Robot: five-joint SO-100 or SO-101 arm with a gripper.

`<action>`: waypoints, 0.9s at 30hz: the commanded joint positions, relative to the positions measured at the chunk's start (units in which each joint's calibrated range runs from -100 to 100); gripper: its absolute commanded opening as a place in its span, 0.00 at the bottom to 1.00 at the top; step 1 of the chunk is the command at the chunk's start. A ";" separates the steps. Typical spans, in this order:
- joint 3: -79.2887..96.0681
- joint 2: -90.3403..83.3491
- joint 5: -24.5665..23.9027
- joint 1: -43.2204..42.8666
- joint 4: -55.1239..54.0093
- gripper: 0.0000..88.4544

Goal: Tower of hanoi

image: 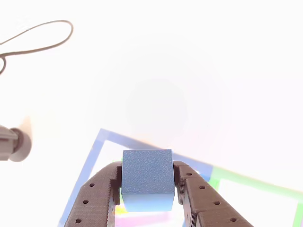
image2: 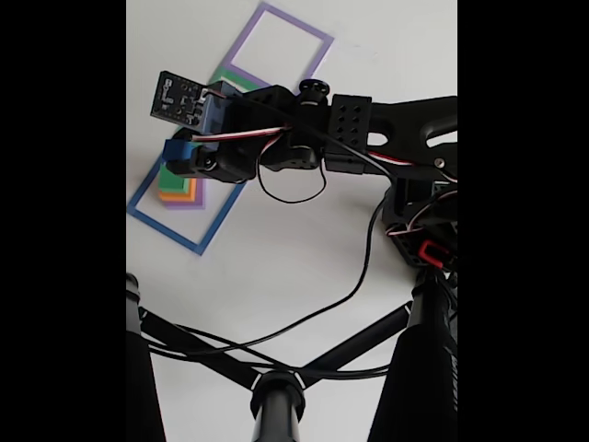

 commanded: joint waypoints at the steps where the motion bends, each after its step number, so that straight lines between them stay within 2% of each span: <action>1: 4.44 -1.39 0.39 -0.91 -10.94 0.02; 7: 12.44 1.92 0.39 -1.01 -25.27 0.02; 14: 14.44 8.38 0.39 -0.72 -35.47 0.02; 27: 16.08 14.84 0.39 -1.10 -44.38 0.02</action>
